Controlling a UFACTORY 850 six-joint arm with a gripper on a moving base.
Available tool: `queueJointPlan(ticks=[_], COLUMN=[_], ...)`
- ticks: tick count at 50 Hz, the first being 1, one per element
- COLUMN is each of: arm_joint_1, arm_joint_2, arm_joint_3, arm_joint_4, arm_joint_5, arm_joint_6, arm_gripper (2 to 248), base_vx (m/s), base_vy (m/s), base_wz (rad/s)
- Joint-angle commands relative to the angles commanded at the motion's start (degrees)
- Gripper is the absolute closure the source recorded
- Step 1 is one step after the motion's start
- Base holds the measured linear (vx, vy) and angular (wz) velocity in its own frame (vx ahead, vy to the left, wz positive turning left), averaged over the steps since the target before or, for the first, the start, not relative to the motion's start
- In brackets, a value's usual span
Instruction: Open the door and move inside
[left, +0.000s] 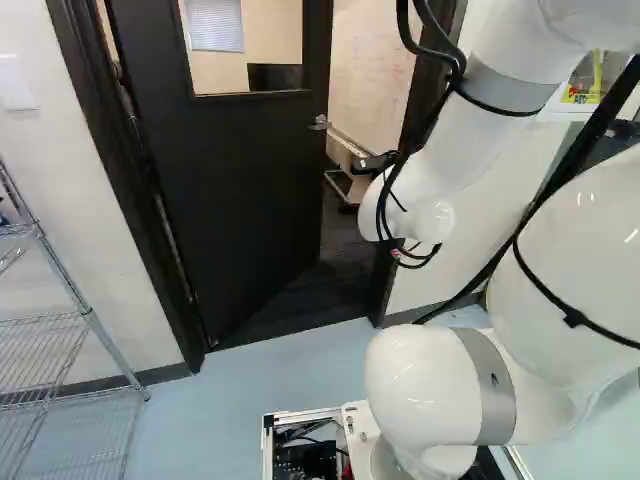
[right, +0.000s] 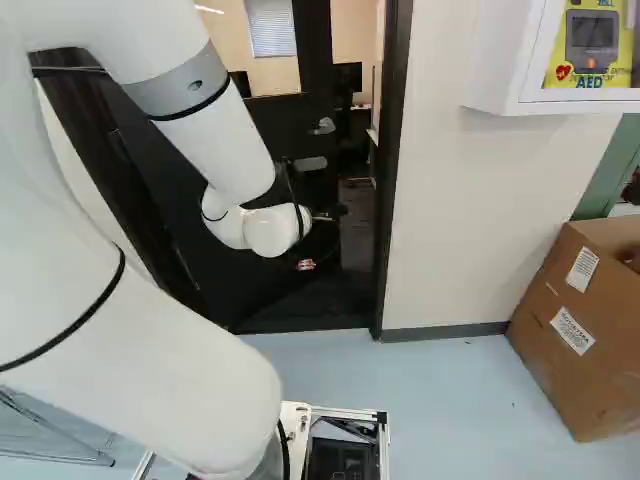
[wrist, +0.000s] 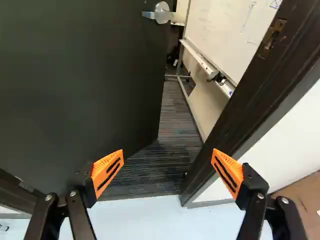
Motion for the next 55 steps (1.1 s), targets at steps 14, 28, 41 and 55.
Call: queueJointPlan(ticks=[14, 28, 41, 55], arm_joint_1=[0.0, 0.0, 0.0, 0.0], arm_joint_2=[0.0, 0.0, 0.0, 0.0], arm_joint_3=[0.0, 0.0, 0.0, 0.0], arm_joint_4=[0.0, 0.0, 0.0, 0.0], arm_joint_5=[0.0, 0.0, 0.0, 0.0], arm_joint_6=[0.0, 0.0, 0.0, 0.0], arm_gripper=[3, 3, 3, 3], base_vx=[0.004, 0.006, -0.001, 0.002], base_vy=[0.058, 0.058, 0.044, 0.023], base_wz=[0.303, 0.318, 0.217, 0.114])
